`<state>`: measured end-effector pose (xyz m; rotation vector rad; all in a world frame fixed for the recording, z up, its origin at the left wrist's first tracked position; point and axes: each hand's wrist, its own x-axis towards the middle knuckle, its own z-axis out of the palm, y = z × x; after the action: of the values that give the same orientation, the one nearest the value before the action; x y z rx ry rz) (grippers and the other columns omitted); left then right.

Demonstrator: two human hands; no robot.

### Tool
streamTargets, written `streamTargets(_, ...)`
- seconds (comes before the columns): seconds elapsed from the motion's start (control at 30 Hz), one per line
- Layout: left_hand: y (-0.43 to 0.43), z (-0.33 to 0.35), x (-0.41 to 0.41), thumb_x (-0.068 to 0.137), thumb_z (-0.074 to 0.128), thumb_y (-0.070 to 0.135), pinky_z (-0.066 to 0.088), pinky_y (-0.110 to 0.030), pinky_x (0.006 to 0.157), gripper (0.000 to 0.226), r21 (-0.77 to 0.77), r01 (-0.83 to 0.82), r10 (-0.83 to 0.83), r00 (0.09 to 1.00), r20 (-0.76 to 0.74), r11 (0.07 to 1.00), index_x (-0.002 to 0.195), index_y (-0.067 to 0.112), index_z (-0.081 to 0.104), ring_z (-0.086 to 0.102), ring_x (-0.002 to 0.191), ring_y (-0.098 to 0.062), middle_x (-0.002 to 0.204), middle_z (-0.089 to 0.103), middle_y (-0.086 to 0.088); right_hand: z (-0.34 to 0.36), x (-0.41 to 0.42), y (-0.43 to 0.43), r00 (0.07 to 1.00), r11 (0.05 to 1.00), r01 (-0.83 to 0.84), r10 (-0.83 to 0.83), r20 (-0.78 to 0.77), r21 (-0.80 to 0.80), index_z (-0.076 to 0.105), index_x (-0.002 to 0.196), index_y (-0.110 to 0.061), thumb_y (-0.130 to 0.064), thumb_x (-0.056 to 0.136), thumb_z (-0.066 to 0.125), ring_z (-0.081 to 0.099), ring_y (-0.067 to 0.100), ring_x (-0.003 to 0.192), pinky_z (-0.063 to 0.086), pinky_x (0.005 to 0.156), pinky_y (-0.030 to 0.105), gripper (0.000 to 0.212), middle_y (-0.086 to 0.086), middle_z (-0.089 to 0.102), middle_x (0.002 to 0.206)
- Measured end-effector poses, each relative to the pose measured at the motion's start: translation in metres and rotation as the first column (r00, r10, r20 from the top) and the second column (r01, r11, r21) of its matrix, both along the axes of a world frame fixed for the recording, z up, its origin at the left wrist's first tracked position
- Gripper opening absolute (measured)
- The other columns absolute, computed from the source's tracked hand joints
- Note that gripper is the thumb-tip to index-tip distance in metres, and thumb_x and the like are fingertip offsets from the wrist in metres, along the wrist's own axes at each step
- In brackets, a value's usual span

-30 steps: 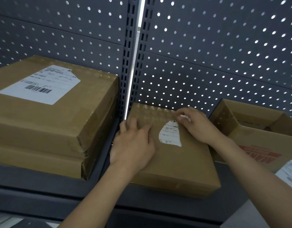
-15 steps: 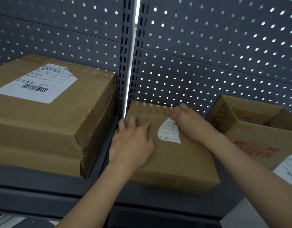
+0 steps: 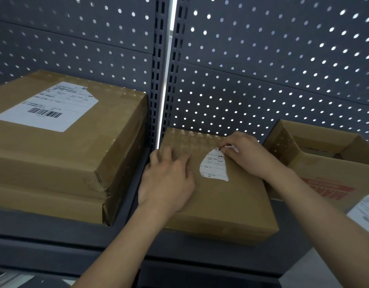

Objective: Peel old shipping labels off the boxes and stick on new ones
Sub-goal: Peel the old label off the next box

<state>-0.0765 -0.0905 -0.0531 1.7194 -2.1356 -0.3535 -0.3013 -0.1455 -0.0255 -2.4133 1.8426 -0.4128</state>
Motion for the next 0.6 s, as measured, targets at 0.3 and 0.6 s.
streamTargets(0.3,0.000,-0.002,0.000,0.097,0.033,0.038,0.038,-0.041,0.100,0.050,-0.009,-0.005,0.005,1.000,0.002,1.000,0.147,0.036,0.033,0.022,0.134,-0.026,0.145,0.029,0.000,-0.014,0.009,0.002,0.989,0.980,-0.090,0.068,-0.128,-0.175,0.062,0.099,-0.007,-0.018,0.099,0.051,0.057,0.022,0.082,0.051,0.074,0.040,0.016,0.002,0.052,0.099)
streamTargets(0.6,0.000,-0.001,0.000,0.097,0.033,0.038,0.038,-0.042,0.101,0.050,-0.003,-0.008,0.008,1.000,0.007,1.000,0.146,0.035,0.033,0.022,0.135,-0.026,0.145,0.029,0.000,-0.012,0.001,0.002,0.985,0.998,0.034,-0.025,0.173,-0.052,0.060,0.123,-0.019,-0.025,0.101,0.049,0.051,0.005,0.101,0.034,0.079,0.014,0.026,-0.007,0.057,0.111)
